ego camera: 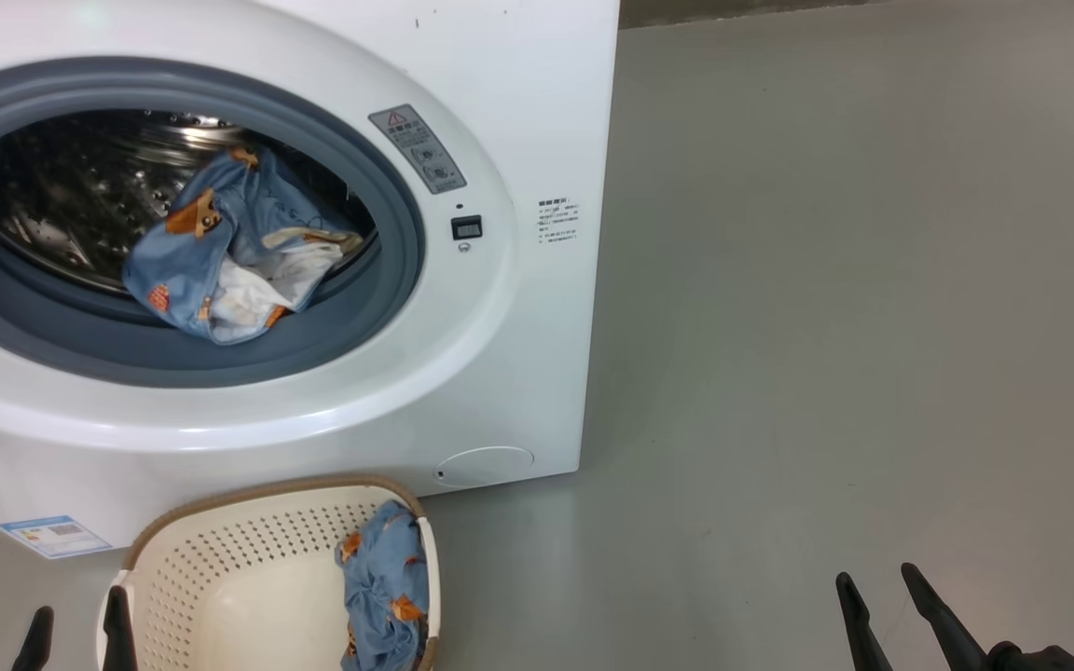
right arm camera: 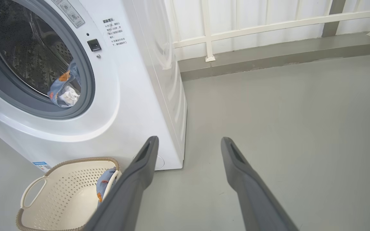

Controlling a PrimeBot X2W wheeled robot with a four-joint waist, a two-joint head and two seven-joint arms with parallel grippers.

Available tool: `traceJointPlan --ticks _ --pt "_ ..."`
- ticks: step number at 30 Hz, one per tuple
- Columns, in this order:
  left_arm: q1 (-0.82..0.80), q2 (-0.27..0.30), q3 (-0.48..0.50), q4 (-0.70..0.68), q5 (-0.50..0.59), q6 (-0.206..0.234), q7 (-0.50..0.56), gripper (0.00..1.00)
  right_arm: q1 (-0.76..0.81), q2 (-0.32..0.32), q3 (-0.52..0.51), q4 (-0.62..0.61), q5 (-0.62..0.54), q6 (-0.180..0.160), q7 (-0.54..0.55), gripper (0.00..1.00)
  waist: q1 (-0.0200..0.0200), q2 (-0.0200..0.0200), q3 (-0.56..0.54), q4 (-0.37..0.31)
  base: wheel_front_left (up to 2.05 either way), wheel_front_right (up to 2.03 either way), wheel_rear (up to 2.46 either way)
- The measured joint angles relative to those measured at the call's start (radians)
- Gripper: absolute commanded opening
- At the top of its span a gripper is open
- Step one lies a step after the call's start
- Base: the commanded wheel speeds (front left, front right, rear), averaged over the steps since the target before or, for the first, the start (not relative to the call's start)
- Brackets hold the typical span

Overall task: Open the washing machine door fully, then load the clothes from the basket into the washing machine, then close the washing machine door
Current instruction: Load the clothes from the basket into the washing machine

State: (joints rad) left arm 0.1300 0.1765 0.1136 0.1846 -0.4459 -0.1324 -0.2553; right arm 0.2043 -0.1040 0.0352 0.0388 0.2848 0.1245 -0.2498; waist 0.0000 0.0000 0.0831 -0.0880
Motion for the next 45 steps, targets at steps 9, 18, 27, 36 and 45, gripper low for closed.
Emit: traceJointPlan --ticks 9,18,27,36,45 --pt "-0.001 -0.004 -0.013 0.002 0.0 0.0 0.0 1.0 -0.001 0.007 0.003 -0.006 0.0 0.0 0.0 1.0 0.0 0.0 0.012 -0.006 0.0 0.0 0.0" --pt "-0.029 -0.002 -0.126 0.104 -0.069 0.0 0.0 1.0 -0.024 0.039 0.006 -0.012 -0.007 0.0 0.0 1.0 0.0 0.0 0.05 -0.003 0.0 0.0 0.0" --pt "-0.168 0.046 -0.333 0.304 -0.129 0.0 0.0 1.0 -0.072 0.057 0.015 -0.029 -0.03 0.0 0.0 1.0 0.0 0.0 0.117 -0.001 0.0 0.0 0.0" --pt "-0.384 0.132 -0.559 0.447 -0.249 0.0 0.0 1.0 -0.145 0.058 0.049 -0.06 -0.009 0.0 0.0 1.0 0.0 0.0 0.246 -0.015 0.0 0.0 0.0" --pt "-0.551 0.214 -0.733 0.48 -0.332 0.0 0.0 1.0 -0.209 0.058 0.086 -0.095 -0.007 0.0 0.0 1.0 0.0 0.0 0.384 -0.041 0.0 0.0 0.0"
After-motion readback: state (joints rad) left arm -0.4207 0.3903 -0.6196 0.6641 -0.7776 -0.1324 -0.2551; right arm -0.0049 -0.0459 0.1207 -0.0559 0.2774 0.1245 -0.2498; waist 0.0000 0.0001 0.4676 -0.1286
